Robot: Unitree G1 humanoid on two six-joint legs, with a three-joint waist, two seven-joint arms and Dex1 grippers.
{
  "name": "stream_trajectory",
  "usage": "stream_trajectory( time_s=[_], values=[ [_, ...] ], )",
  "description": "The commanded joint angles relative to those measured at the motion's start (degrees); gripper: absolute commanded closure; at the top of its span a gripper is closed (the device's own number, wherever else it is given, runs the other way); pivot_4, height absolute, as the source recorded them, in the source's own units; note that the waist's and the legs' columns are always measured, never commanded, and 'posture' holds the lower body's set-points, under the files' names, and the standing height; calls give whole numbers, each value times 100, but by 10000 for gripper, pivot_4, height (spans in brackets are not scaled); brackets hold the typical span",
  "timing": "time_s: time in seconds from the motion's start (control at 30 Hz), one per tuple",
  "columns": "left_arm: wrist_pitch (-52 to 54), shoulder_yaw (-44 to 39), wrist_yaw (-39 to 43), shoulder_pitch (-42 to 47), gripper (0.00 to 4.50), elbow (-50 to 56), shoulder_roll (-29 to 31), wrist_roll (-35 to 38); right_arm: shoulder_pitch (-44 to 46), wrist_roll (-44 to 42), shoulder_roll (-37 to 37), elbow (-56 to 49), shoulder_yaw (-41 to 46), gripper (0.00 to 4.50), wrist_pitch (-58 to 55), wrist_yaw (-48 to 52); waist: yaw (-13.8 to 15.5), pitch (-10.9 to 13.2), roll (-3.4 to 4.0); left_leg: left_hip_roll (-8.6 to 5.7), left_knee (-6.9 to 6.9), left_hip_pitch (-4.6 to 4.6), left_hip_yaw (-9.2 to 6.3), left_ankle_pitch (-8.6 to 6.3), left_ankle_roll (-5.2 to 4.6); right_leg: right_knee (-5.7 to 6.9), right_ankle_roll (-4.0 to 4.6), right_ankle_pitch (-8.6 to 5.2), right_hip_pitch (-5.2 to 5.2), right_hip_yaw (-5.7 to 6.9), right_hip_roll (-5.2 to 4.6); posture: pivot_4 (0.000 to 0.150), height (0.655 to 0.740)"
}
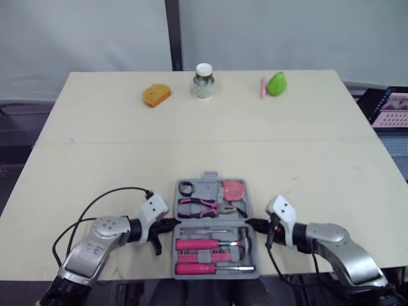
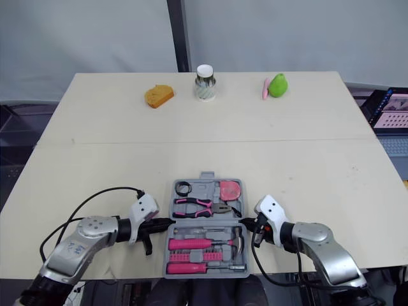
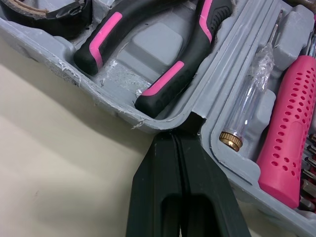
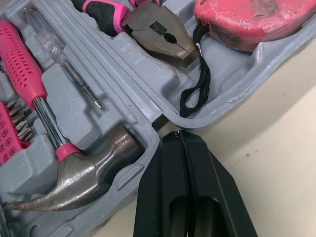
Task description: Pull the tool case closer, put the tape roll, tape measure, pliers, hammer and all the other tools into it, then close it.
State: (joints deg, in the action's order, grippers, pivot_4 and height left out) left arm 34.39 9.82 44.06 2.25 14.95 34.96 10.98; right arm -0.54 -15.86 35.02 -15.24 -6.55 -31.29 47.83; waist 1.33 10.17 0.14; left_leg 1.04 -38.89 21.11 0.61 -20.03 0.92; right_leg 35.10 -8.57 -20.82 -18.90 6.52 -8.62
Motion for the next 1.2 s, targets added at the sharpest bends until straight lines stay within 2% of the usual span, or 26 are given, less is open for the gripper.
stream_trajectory(
  time_s=[0.03, 0.27, 0.4, 0.47, 0.53, 0.63, 0.73, 0.87, 1.03, 1.2],
  values=[
    [142, 215, -7, -107, 45000, -220, 28, -107, 36, -80, -43, -199, -12, 44666, 80, 4, 0, 0, 0, 0, 0, 0, 0, 0, 0, 0, 0, 0, 0, 0, 0, 1500, 7400],
    [145, 167, -4, -74, 45000, -263, 80, -93, 7, -59, -18, -223, 52, 44666, 49, -53, 2, 0, 0, 0, -2, 0, 1, 0, 0, 0, 0, 0, 0, -2, 0, 1500, 7400],
    [32, -161, 71, -191, 45000, -382, 388, -86, -92, -162, 241, -264, 362, 44666, -112, 13, 1, 0, 0, 0, -1, 1, 2, 0, 0, 0, 0, 0, 0, -2, 0, 1500, 7400],
    [-239, -552, 28, -184, 45000, -529, 584, -88, -101, -387, 430, -269, 679, 39557, -409, 69, -9, 0, 0, 0, 1, -1, 2, 0, 0, -1, 0, 0, 0, -2, 0, 1500, 7400],
    [-416, -815, 164, -162, 45000, -576, 782, 23, 5, -722, 512, -191, 994, 31933, -747, 103, -12, 0, 0, 6, 3, -2, 3, 0, 0, -2, 2, -1, -1, -1, 4, 1500, 7400],
    [-366, -905, 859, -231, 45000, -116, 1088, 535, 641, -1597, 282, 161, 1590, 16326, -1755, -64, -46, 1, -1, 14, 2, -1, 10, 0, 2, -4, 5, -3, -2, -1, 11, 1500, 7400],
    [-142, -532, 1225, -331, 45000, 482, 1305, 675, 1378, -2095, -40, 596, 1785, 1830, -2743, -361, -45, 3, 4, 11, 2, 2, 9, -2, 3, -3, 5, -2, -4, -4, 7, 1500, 7400],
    [177, -207, 1498, -411, 45000, 964, 1350, 935, 2022, -2160, -339, 1160, 1600, 797, -3488, -701, 9, 4, 5, 8, 2, 12, -4, -2, 4, 0, 5, -3, -7, -6, 7, 1500, 7400],
    [297, 124, 1512, -411, 45000, 1121, 1355, 879, 2374, -2133, -687, 1419, 1479, 797, -3798, -968, -8, 4, 6, 5, 3, 16, 9, -2, 4, 9, 5, -3, -25, -20, 7, 1500, 7400],
    [-189, 661, 1392, -390, 45000, 709, 1378, 216, 2451, -2118, -909, 1552, 1395, 797, -3769, -1045, -8, 4, 6, 4, 3, 28, 22, -2, 4, 47, 5, -3, -67, -32, 6, 1500, 7400]
  ],
)
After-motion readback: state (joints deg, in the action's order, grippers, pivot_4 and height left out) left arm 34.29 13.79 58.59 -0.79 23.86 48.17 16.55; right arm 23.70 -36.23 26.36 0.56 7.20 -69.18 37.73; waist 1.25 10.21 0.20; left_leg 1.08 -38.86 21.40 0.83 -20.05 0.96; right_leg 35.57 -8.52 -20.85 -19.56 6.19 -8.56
